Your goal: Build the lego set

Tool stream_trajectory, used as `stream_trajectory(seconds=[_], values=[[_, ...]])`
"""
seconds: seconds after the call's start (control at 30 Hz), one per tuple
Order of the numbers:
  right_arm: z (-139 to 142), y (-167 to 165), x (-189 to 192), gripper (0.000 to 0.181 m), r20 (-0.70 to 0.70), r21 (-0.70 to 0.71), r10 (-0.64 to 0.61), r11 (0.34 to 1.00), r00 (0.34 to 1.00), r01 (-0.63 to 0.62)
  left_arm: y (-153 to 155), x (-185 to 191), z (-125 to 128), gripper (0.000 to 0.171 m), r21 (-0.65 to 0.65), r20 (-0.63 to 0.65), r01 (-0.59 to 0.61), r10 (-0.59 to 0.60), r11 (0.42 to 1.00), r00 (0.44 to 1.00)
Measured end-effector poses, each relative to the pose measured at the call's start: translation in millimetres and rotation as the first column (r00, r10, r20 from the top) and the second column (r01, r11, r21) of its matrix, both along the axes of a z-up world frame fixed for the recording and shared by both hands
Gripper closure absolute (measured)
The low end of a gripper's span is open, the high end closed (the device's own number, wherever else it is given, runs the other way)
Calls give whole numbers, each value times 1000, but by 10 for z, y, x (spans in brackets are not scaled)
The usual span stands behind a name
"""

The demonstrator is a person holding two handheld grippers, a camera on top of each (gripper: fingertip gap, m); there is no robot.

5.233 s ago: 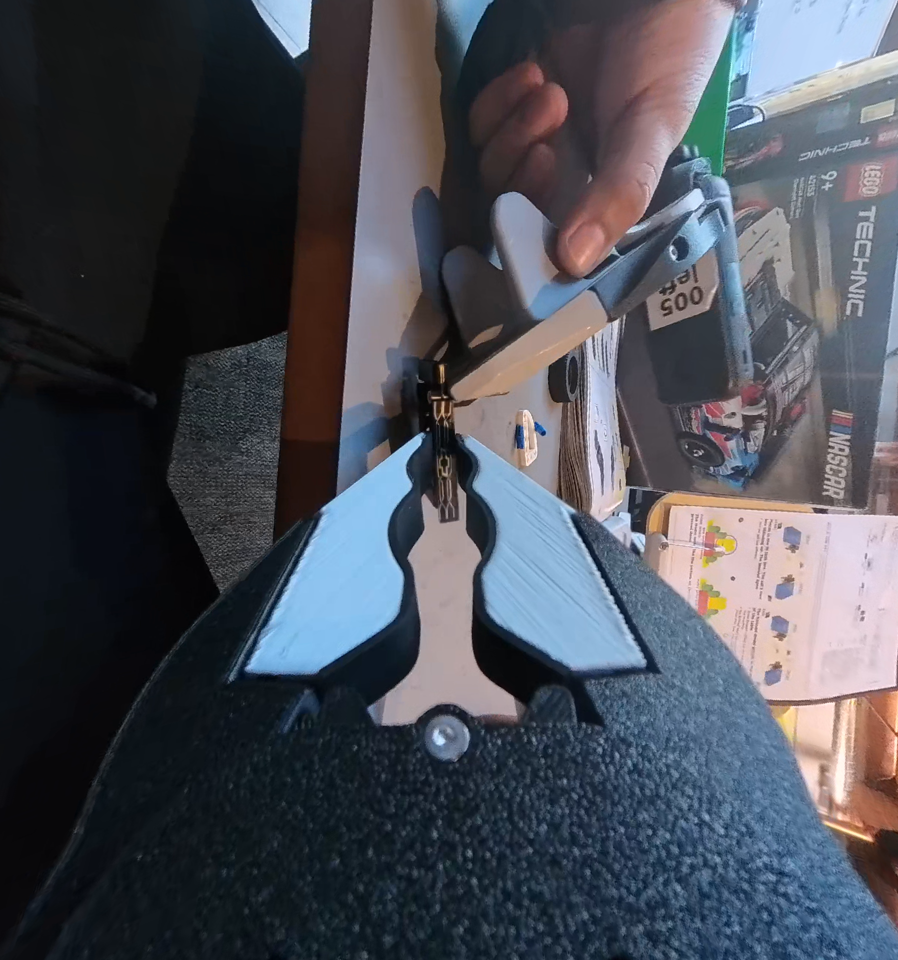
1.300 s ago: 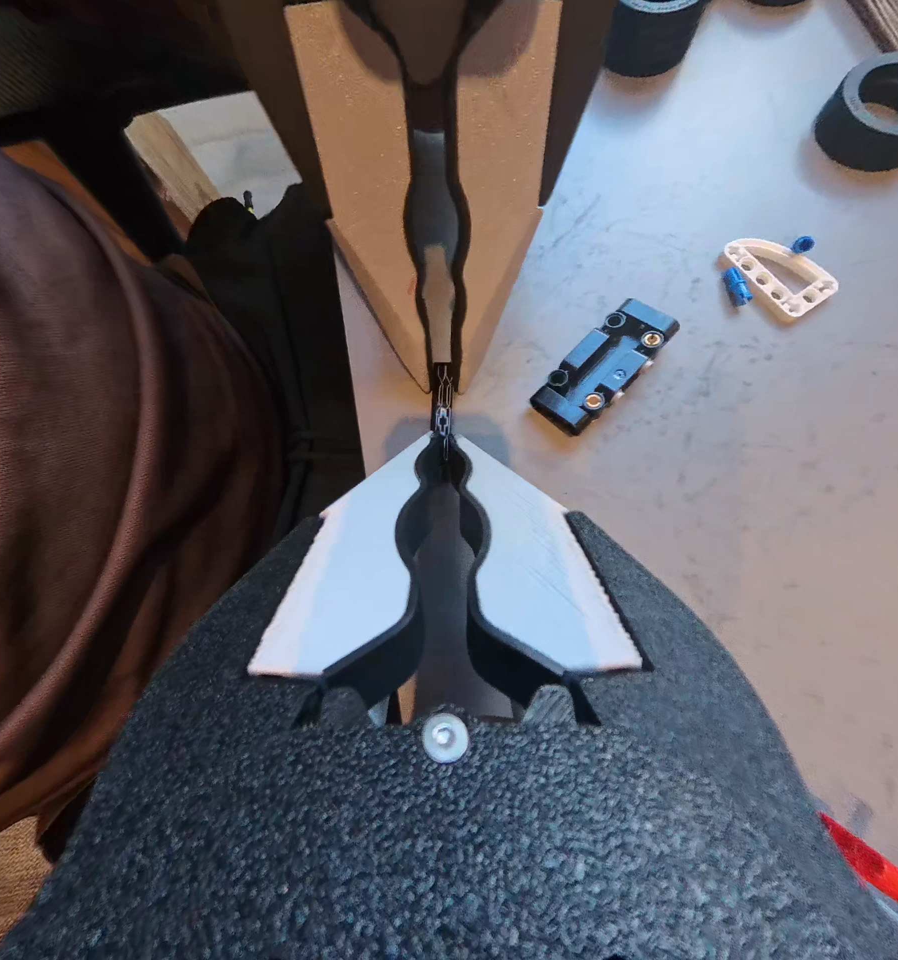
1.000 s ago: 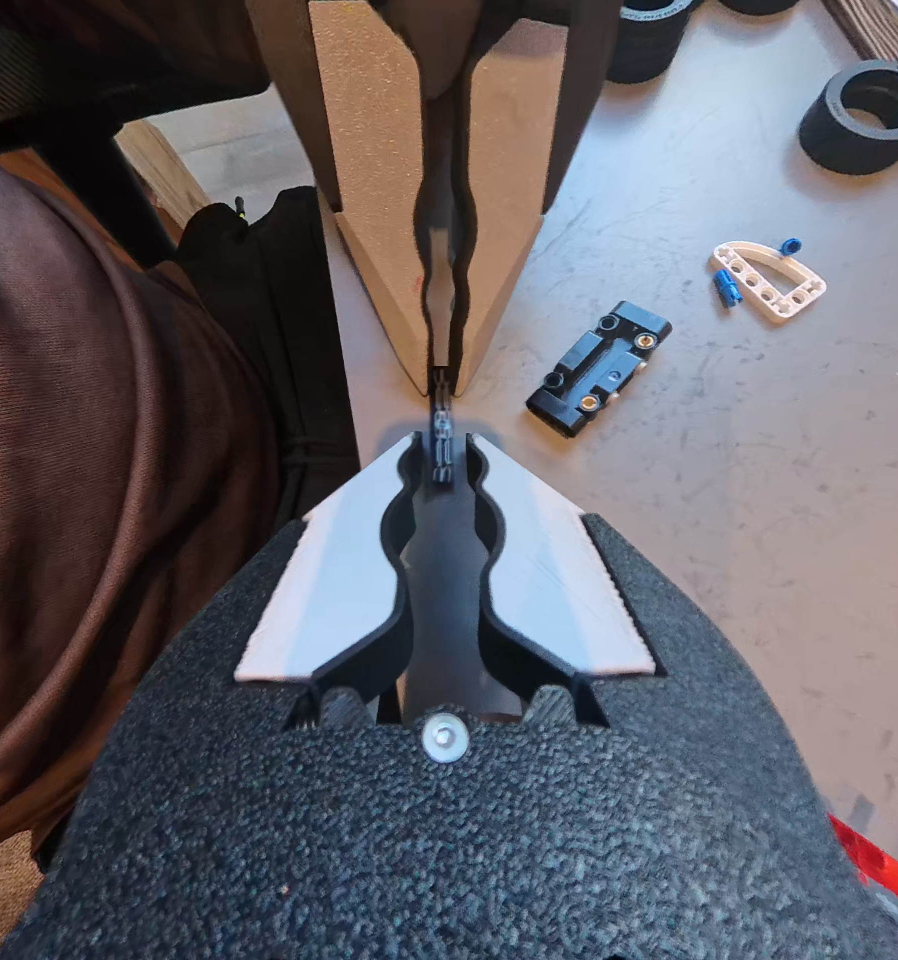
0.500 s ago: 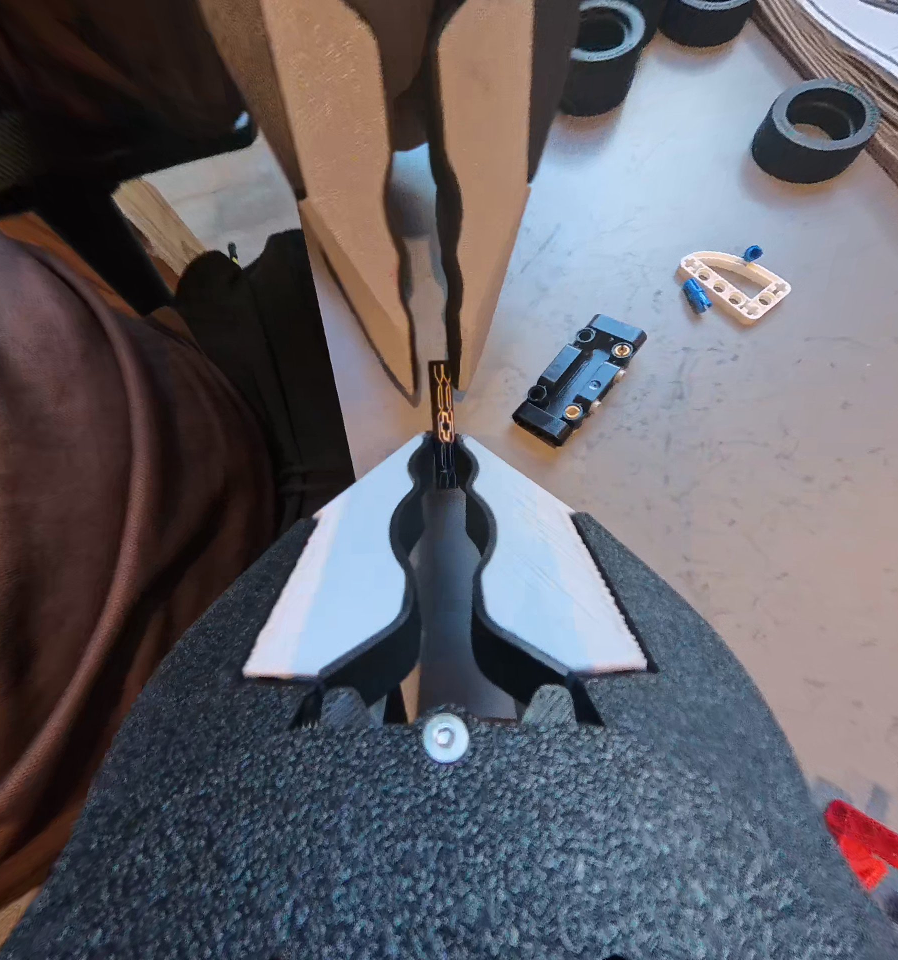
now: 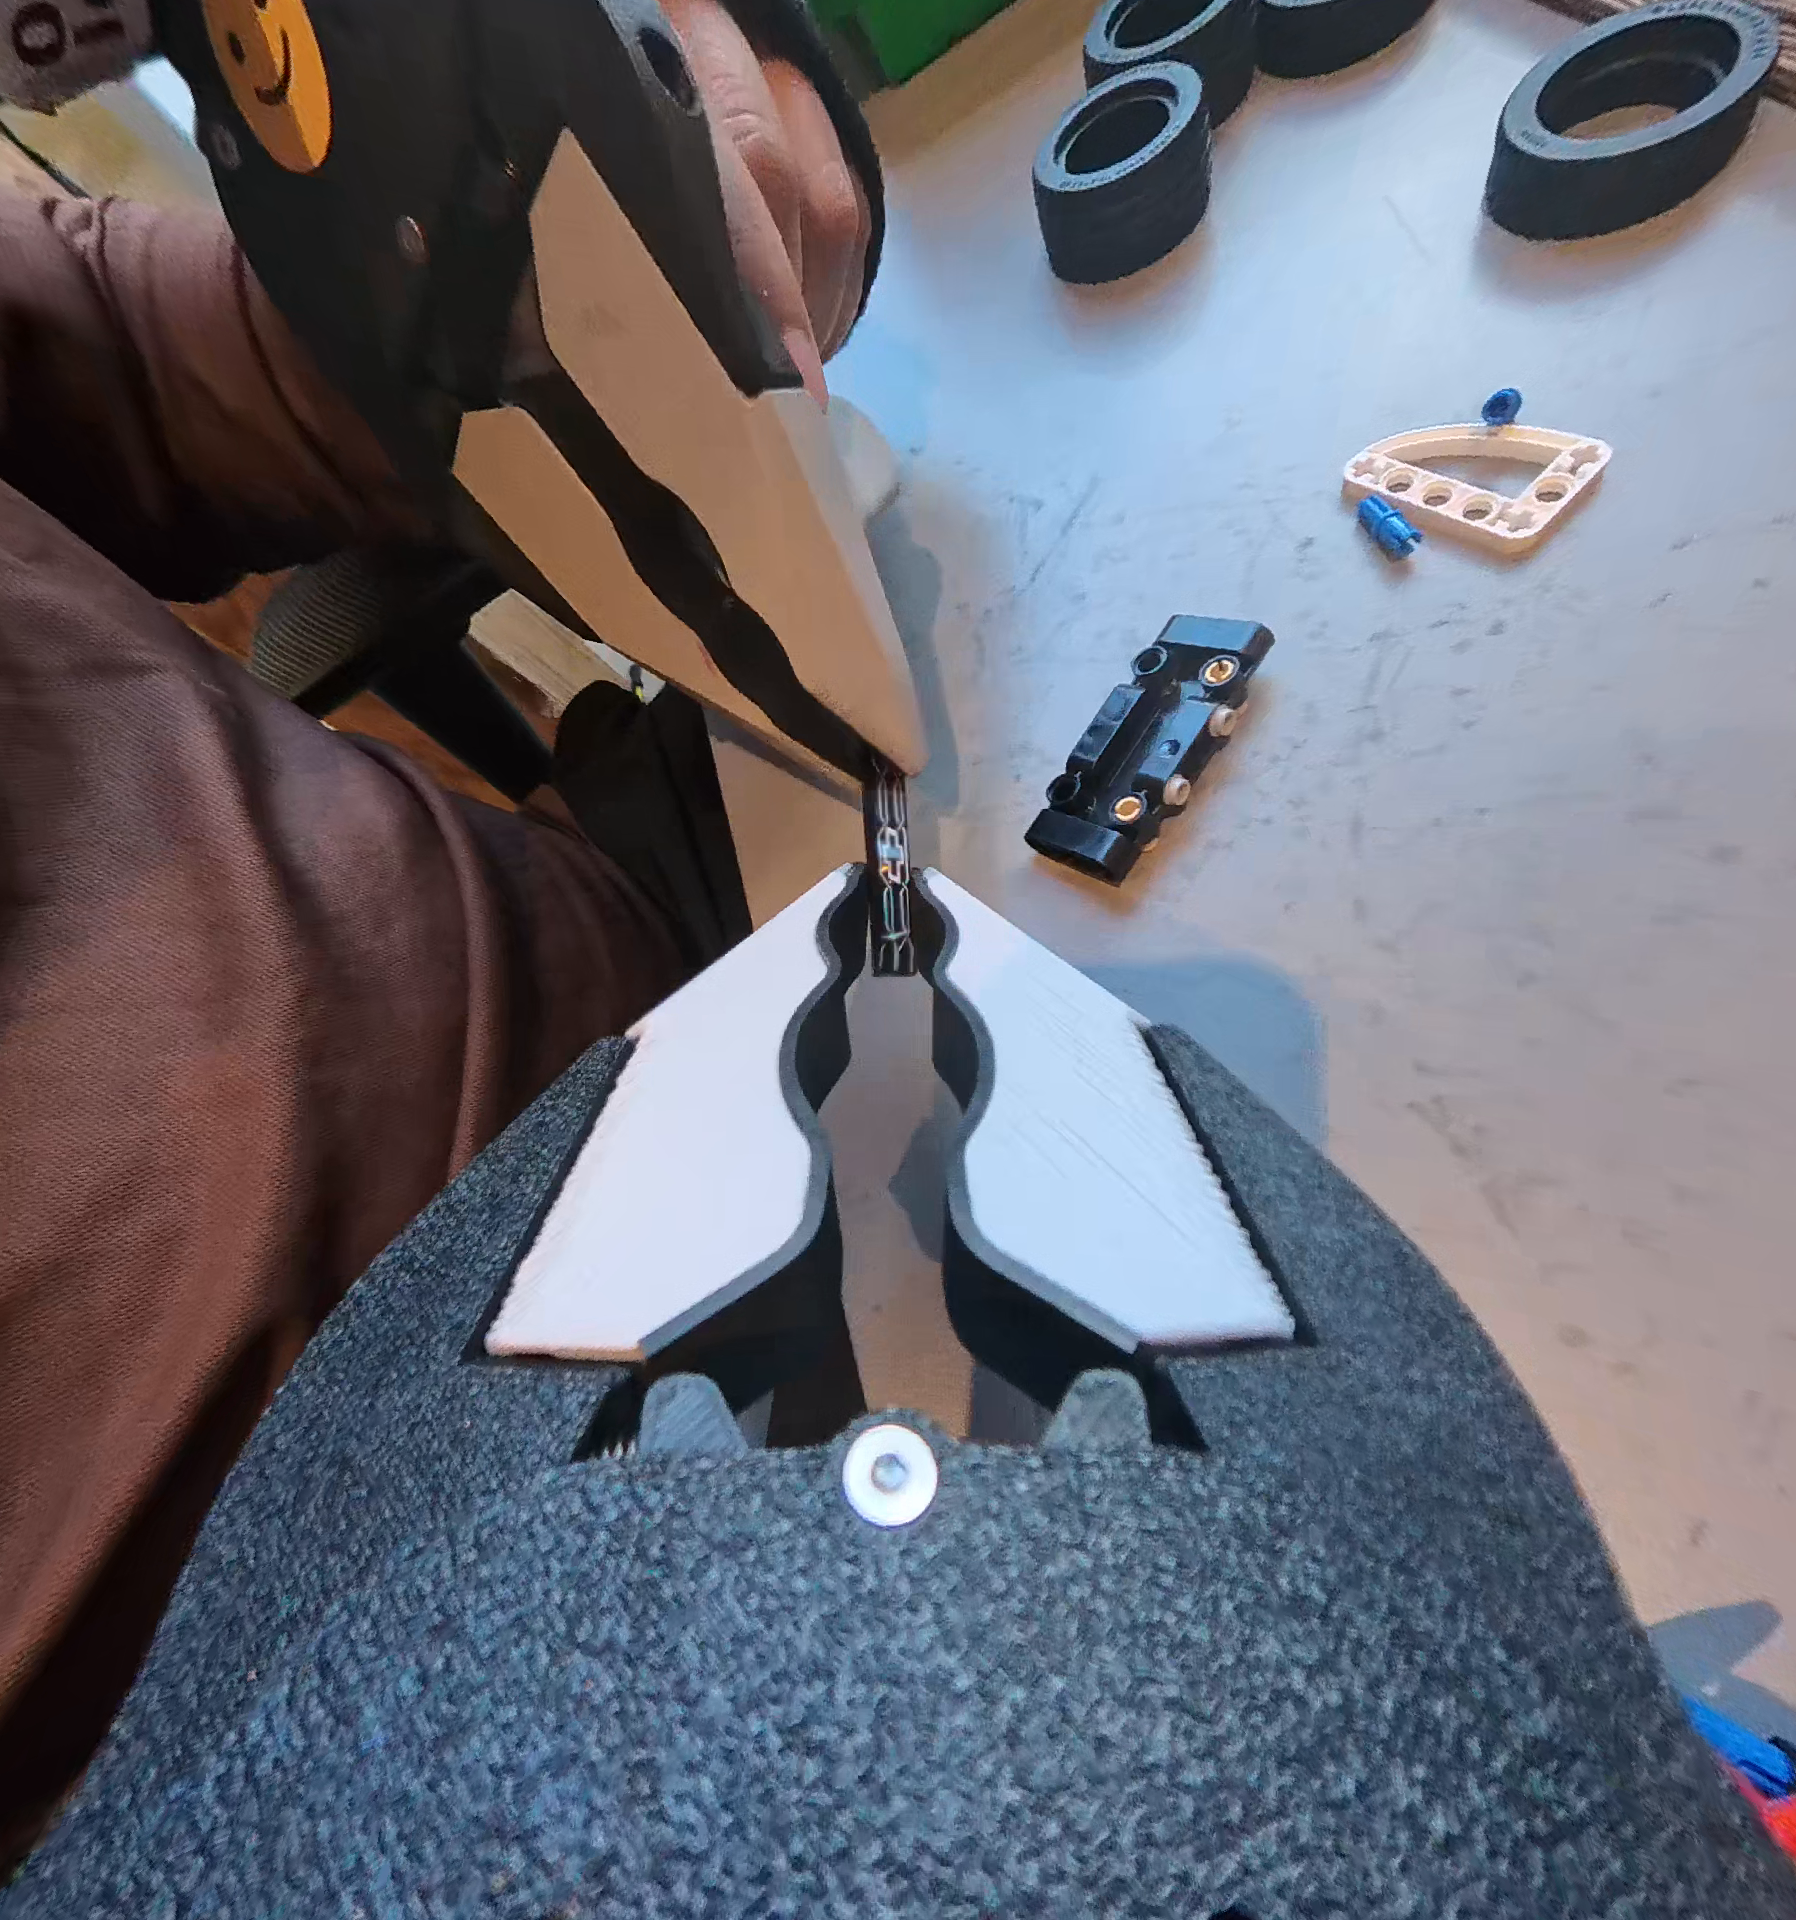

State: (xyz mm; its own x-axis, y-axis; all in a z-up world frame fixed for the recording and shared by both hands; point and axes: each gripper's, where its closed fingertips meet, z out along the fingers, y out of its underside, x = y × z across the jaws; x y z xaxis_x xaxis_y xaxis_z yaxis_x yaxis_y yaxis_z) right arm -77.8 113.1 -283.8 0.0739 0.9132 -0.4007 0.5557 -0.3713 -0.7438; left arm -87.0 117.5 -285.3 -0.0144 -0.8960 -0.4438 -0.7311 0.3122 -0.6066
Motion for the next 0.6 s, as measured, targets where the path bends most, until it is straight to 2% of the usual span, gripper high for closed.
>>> stream_trajectory(seconds=[0.03,0.1,0.13,0.2,0.27,0.37,0.47,0.6], values=[[-8,26,4,173,12,28,-9,1000,1000,8,8,-7,-22,169,-34,-9,-10,9,999,1000],[6,79,9,170,42,178,-24,984,999,16,33,-23,-47,171,-113,-18,-34,33,993,999],[21,88,12,164,61,267,-26,964,998,8,24,-29,-60,171,-171,-23,-39,36,985,999],[22,114,17,163,115,433,-39,901,993,-15,23,-29,-48,171,-247,-14,-41,39,968,999],[8,94,-5,173,148,533,-35,844,988,-50,20,-35,-40,171,-291,-16,-30,26,956,1000],[22,69,-68,176,154,591,-36,804,987,-63,10,-51,-59,171,-357,-38,-19,6,934,999],[2,83,-82,177,176,605,-43,792,983,-74,39,-58,-66,171,-345,-54,-16,-3,938,999],[-5,88,-71,181,169,581,-46,812,985,-62,42,-48,-62,171,-317,-61,-4,-16,949,998]])
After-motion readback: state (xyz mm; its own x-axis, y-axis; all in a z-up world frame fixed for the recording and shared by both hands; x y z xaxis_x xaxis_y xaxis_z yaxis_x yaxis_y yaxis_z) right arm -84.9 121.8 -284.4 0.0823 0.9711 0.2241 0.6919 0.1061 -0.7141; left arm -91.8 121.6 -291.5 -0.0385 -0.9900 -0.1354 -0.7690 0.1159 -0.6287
